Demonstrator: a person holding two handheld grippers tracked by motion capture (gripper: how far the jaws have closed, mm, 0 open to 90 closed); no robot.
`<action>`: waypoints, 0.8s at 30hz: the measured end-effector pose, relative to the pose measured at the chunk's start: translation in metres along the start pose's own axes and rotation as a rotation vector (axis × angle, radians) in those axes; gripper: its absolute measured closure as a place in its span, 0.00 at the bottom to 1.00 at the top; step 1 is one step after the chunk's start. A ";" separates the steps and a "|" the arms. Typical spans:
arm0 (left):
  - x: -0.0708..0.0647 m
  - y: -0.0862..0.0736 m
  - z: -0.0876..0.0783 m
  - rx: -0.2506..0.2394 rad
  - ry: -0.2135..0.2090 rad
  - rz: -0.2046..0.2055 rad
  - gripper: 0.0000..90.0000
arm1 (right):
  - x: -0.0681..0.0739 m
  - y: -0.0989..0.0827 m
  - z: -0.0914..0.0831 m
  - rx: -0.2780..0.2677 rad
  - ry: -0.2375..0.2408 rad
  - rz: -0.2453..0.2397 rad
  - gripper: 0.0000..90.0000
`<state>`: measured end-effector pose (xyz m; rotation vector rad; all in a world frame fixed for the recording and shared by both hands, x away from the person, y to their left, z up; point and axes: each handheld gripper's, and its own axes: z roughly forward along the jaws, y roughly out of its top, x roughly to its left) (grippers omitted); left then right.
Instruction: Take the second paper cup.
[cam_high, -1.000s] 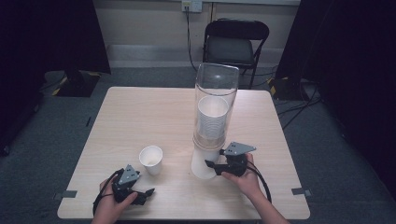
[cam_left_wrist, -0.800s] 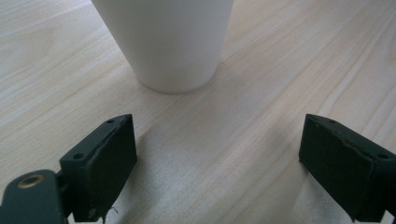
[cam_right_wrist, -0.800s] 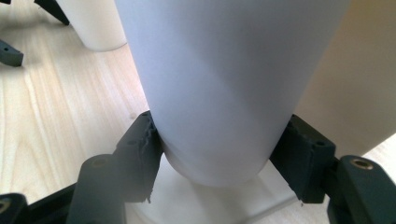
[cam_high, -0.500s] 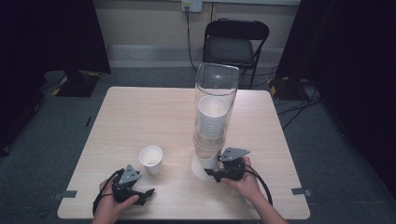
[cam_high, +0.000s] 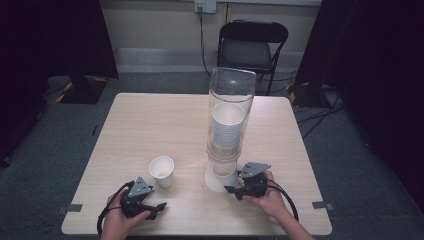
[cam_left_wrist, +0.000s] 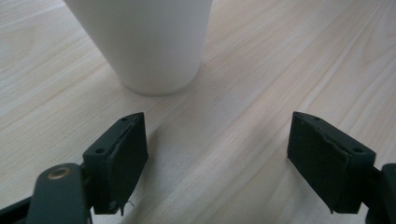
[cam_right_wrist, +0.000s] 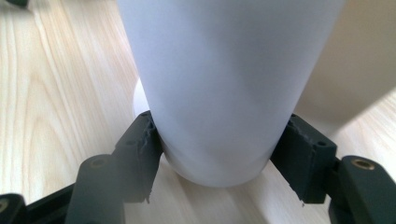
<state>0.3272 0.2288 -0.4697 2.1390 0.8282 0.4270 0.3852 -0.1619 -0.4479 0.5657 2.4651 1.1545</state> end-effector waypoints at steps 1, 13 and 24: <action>-0.002 0.001 -0.001 -0.002 -0.004 -0.014 0.22 | 0.000 -0.002 -0.002 -0.001 0.000 -0.002 0.40; -0.010 0.004 -0.003 -0.022 -0.023 -0.022 0.25 | -0.007 -0.018 -0.022 -0.015 -0.022 0.050 0.40; -0.009 0.001 0.001 -0.001 -0.027 -0.017 0.24 | -0.017 -0.034 -0.037 0.016 -0.072 0.051 0.40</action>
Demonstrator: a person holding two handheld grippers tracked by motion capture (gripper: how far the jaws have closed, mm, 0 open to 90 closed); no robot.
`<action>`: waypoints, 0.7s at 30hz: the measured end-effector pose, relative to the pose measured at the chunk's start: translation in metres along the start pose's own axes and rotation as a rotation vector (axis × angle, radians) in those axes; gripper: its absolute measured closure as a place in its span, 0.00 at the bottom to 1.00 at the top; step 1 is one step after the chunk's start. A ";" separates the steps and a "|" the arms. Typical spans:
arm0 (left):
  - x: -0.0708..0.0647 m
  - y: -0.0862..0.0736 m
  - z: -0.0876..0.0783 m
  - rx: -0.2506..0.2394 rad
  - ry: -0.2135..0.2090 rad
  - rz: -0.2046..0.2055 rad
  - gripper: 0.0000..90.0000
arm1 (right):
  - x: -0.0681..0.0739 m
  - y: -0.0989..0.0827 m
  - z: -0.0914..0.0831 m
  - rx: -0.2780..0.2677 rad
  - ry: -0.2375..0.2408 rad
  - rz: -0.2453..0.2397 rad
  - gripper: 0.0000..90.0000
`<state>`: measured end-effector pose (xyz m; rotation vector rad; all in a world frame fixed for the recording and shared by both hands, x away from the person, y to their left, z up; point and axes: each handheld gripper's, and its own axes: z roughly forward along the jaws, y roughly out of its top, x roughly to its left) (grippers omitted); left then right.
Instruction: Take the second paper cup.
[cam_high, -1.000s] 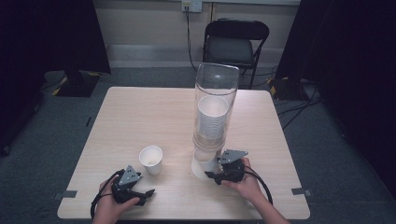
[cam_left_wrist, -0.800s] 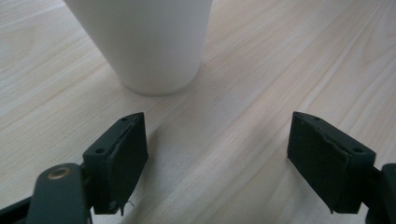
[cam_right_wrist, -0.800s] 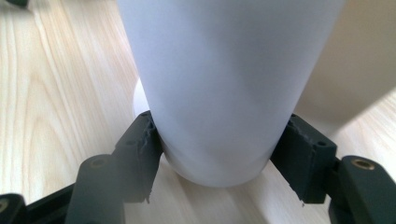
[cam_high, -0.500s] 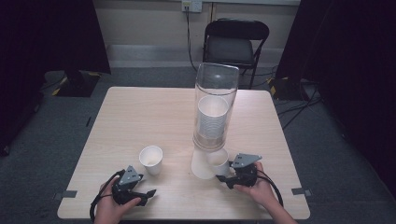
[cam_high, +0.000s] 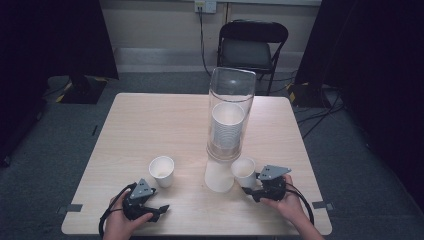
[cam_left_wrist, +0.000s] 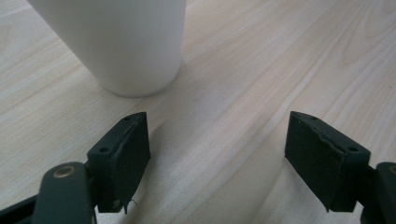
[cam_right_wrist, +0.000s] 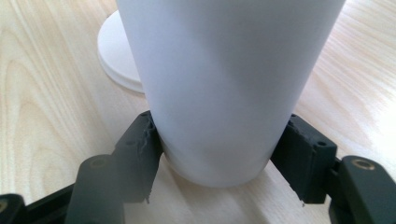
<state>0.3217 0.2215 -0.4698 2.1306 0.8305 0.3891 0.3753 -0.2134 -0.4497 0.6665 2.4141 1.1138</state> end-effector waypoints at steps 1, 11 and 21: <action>0.000 0.000 0.000 0.000 0.000 0.000 0.24 | -0.001 0.000 0.000 -0.002 -0.001 -0.001 0.40; 0.001 -0.002 0.001 -0.019 0.000 0.002 0.23 | -0.003 -0.001 0.011 0.022 0.008 0.023 0.39; 0.004 -0.003 0.001 -0.027 -0.001 0.019 0.23 | -0.007 -0.003 0.014 0.018 0.011 0.069 0.37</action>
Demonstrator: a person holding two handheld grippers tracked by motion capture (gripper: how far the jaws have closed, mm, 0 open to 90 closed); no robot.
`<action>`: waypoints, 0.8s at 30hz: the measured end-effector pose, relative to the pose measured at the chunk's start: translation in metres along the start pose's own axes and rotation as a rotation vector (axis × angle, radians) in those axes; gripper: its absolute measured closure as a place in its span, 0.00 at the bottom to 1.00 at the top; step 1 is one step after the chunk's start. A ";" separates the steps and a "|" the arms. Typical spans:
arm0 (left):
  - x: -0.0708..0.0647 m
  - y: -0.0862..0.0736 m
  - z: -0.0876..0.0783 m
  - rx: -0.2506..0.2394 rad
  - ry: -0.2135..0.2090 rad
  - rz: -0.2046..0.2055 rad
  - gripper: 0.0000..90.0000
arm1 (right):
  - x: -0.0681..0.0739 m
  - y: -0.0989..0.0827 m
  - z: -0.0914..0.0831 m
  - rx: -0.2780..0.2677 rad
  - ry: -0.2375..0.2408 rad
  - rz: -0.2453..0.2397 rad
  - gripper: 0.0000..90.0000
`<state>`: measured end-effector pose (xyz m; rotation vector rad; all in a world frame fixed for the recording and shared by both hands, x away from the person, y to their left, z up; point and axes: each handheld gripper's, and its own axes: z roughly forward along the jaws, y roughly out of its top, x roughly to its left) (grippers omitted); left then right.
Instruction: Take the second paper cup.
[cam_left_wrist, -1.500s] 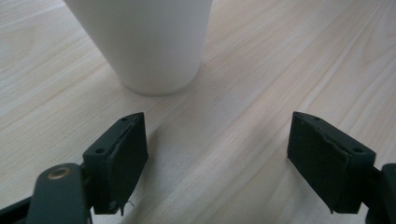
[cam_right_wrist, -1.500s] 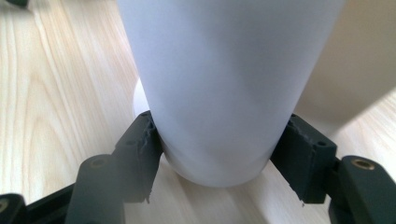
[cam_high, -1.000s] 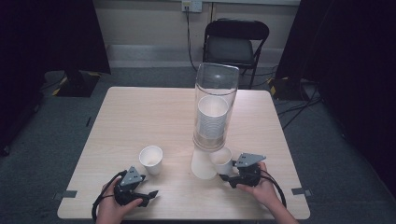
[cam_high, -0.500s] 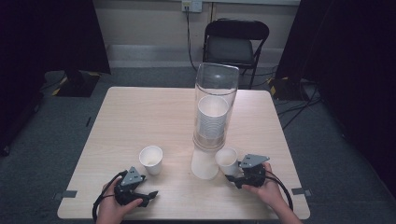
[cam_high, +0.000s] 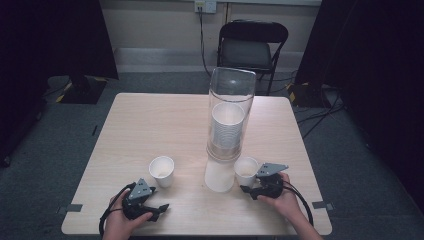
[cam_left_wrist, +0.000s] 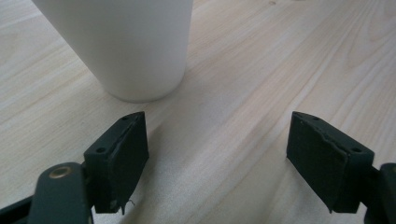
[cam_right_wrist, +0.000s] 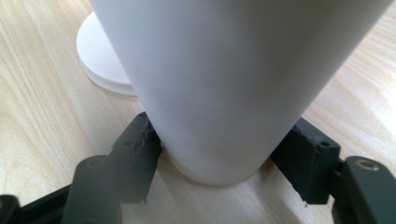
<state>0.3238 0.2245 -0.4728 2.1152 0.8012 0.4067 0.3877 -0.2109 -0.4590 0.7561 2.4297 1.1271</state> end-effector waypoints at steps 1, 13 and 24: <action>0.000 -0.001 0.001 -0.014 0.002 0.006 0.22 | 0.000 0.000 0.000 0.003 0.000 0.003 0.34; -0.001 -0.001 0.002 -0.010 0.018 0.036 0.22 | -0.003 -0.003 -0.012 -0.003 -0.022 0.029 0.23; 0.000 -0.001 0.003 -0.007 0.020 0.040 0.22 | -0.005 -0.006 -0.026 -0.006 -0.030 0.032 0.21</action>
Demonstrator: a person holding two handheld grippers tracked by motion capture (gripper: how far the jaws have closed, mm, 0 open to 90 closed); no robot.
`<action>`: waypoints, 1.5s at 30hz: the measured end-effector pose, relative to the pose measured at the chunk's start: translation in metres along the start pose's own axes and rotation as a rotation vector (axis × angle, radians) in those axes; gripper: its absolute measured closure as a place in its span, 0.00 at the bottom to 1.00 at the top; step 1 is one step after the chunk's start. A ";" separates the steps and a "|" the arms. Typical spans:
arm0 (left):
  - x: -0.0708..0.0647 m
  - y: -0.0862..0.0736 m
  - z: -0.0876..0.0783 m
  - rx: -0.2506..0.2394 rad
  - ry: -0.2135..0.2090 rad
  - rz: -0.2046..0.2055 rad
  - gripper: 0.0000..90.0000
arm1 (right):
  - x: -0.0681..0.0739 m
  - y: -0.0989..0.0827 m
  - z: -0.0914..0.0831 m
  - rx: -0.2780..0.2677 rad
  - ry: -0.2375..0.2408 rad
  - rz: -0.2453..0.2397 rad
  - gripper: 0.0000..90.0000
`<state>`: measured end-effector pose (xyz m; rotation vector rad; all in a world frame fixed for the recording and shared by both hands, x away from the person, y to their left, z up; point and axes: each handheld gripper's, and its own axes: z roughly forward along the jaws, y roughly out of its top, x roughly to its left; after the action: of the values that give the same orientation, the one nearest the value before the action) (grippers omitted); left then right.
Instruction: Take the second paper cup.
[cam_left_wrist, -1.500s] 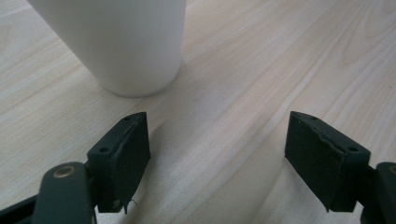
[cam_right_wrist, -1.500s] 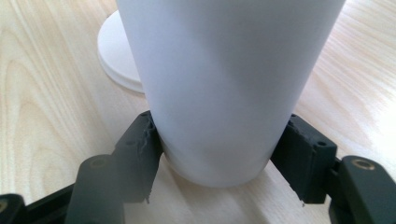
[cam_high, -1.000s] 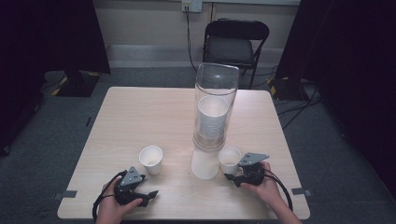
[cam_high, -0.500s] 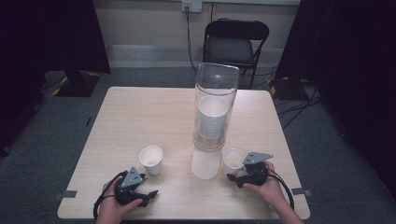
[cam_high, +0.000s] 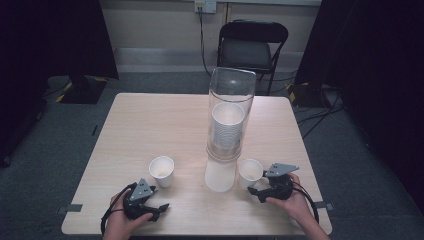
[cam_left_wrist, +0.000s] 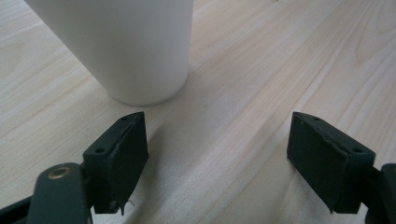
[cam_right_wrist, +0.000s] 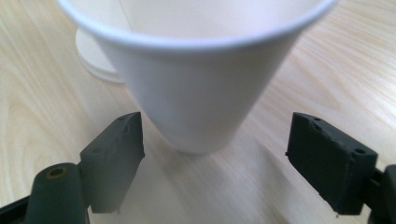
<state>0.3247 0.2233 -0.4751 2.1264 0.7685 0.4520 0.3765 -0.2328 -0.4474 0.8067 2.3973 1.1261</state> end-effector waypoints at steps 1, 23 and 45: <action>0.000 0.000 0.000 0.000 -0.001 0.000 0.22 | -0.002 -0.005 -0.005 -0.013 0.010 0.021 0.22; 0.000 0.000 0.000 0.000 -0.002 0.002 0.22 | -0.012 -0.040 -0.041 -0.028 -0.012 0.095 0.18; 0.000 0.000 0.000 0.000 -0.002 0.002 0.22 | -0.016 -0.068 -0.059 0.024 -0.068 0.070 0.16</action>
<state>0.3248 0.2232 -0.4752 2.1273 0.7653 0.4512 0.3334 -0.3121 -0.4636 0.9289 2.3477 1.0805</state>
